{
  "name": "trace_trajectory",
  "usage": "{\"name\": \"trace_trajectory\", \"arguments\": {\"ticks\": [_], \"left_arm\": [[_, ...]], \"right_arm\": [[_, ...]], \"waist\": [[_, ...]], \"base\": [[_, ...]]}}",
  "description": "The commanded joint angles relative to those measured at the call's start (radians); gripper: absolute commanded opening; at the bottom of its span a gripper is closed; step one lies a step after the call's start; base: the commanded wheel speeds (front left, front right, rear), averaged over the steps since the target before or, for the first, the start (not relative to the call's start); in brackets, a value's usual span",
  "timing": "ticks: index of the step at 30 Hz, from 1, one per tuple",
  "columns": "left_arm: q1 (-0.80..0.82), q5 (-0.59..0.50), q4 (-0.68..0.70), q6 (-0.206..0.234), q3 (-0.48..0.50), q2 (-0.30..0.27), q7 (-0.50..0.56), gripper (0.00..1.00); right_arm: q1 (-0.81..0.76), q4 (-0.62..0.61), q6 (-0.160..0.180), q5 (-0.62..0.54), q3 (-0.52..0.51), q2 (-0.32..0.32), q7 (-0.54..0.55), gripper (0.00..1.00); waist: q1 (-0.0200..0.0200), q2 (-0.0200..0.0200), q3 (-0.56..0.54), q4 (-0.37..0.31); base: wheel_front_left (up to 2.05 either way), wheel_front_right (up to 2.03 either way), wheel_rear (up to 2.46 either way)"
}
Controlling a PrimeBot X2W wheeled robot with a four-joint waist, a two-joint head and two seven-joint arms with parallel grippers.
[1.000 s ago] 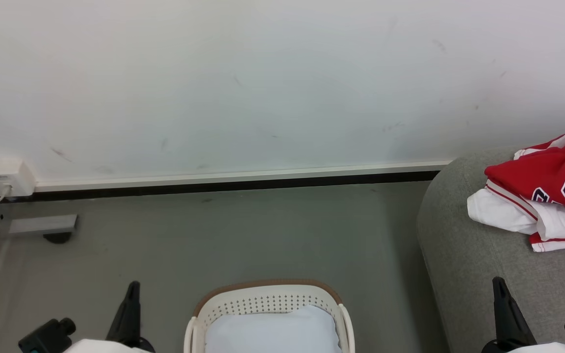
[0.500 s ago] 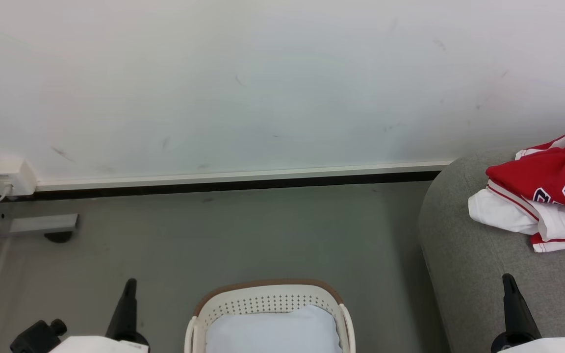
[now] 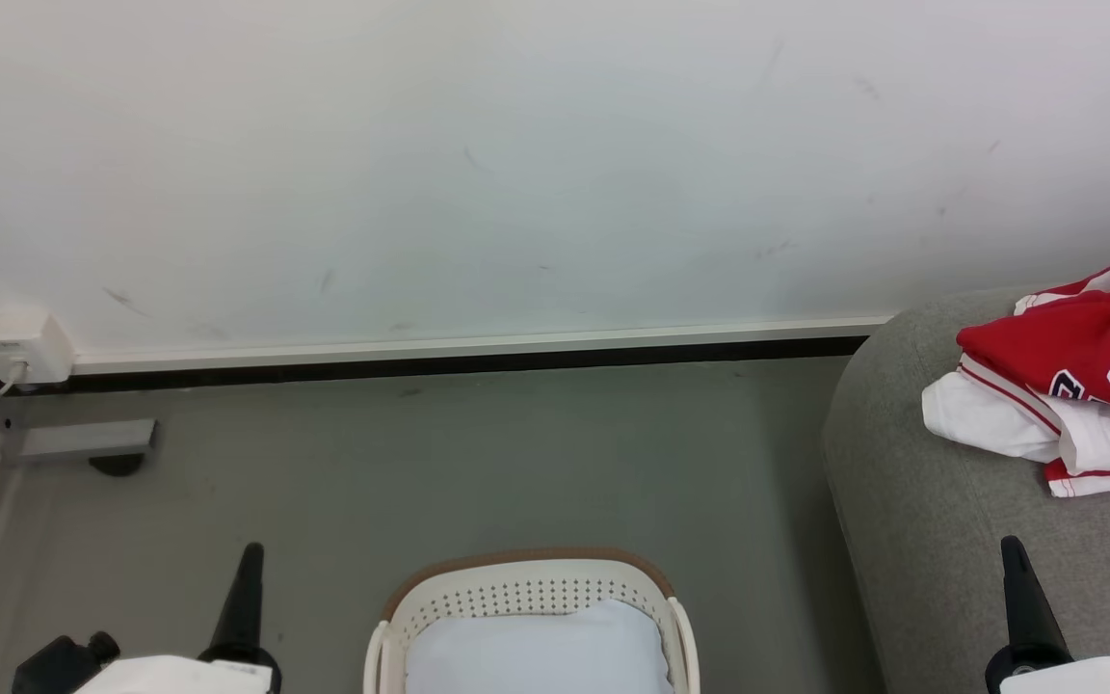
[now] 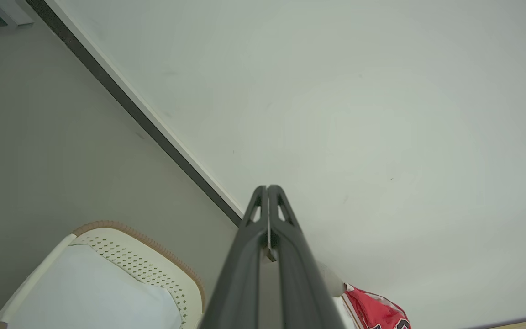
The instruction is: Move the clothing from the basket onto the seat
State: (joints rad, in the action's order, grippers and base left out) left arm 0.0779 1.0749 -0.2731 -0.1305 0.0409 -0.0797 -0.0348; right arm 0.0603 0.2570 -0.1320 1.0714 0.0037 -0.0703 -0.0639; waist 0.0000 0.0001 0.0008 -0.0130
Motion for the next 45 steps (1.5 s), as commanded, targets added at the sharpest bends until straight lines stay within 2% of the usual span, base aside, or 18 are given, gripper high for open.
{"name": "trace_trajectory", "arguments": {"ticks": [1, 20, 45], "left_arm": [[0.021, 0.032, 0.013, 0.0, 0.009, -0.002, 0.008, 0.0], [0.027, 0.209, 0.019, 0.0, 0.033, 0.009, 0.06, 0.0], [0.031, 0.397, 0.025, 0.0, 0.058, 0.021, 0.113, 0.0]], "right_arm": [[0.026, -0.013, 0.001, 0.038, -0.007, -0.01, 0.007, 0.0], [0.034, -0.015, 0.001, 0.227, -0.034, -0.01, 0.057, 0.0], [0.043, -0.016, 0.002, 0.42, -0.065, -0.007, 0.113, 0.0]], "waist": [[0.0, -0.0001, 0.0, 0.0], [0.0, -0.0001, 0.001, 0.004], [0.0, -0.0001, 0.002, 0.009]], "base": [[0.0, 0.0, 0.0], [0.0, 0.0, 0.0], [0.0, 0.0, 0.0]]}}
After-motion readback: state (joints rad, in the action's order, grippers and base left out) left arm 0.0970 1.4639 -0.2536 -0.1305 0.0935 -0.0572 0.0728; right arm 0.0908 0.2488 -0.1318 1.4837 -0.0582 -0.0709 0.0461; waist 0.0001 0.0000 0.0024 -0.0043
